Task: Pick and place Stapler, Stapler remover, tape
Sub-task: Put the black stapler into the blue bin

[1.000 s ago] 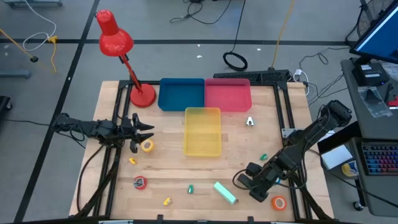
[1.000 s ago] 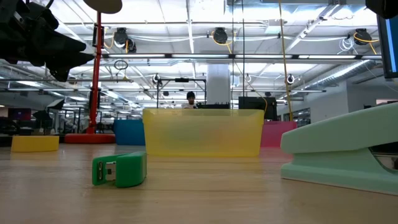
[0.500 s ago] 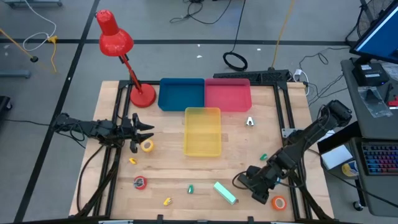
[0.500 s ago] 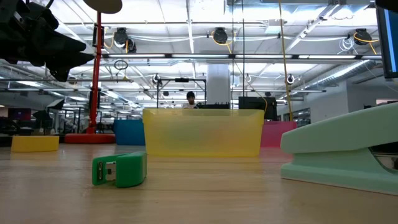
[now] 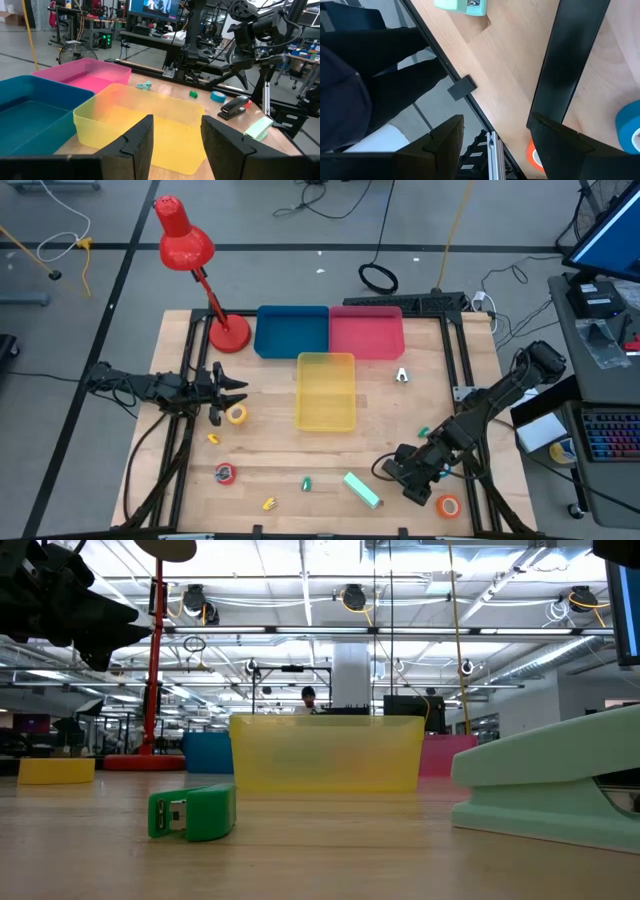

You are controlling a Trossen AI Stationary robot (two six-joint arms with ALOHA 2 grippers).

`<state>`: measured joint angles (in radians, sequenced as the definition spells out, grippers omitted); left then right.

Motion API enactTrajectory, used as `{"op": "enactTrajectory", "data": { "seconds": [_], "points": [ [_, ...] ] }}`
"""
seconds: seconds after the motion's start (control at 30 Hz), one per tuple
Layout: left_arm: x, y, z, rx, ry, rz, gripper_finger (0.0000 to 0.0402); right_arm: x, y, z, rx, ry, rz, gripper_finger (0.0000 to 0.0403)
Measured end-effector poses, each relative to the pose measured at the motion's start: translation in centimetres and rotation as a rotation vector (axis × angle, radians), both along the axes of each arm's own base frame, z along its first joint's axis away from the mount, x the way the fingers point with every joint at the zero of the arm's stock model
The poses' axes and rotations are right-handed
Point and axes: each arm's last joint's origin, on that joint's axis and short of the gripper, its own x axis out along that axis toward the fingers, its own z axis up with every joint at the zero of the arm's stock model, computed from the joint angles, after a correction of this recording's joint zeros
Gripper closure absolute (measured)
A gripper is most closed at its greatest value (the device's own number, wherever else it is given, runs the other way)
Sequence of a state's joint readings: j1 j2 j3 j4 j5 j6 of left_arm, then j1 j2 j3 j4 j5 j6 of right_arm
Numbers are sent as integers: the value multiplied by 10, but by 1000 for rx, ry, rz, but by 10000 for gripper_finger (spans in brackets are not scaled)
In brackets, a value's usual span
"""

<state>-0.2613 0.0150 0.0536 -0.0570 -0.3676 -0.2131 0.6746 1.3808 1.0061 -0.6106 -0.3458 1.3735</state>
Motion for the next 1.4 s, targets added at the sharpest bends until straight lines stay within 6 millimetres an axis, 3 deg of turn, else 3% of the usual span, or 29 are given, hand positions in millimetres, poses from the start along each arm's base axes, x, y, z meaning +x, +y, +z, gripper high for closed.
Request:
{"op": "enactTrajectory", "data": {
  "seconds": [1.4],
  "points": [
    [0, 0, 0, 25, 2, 0, 236, -3, -1, -1, 6, 34, 57, 181]
  ]
}}
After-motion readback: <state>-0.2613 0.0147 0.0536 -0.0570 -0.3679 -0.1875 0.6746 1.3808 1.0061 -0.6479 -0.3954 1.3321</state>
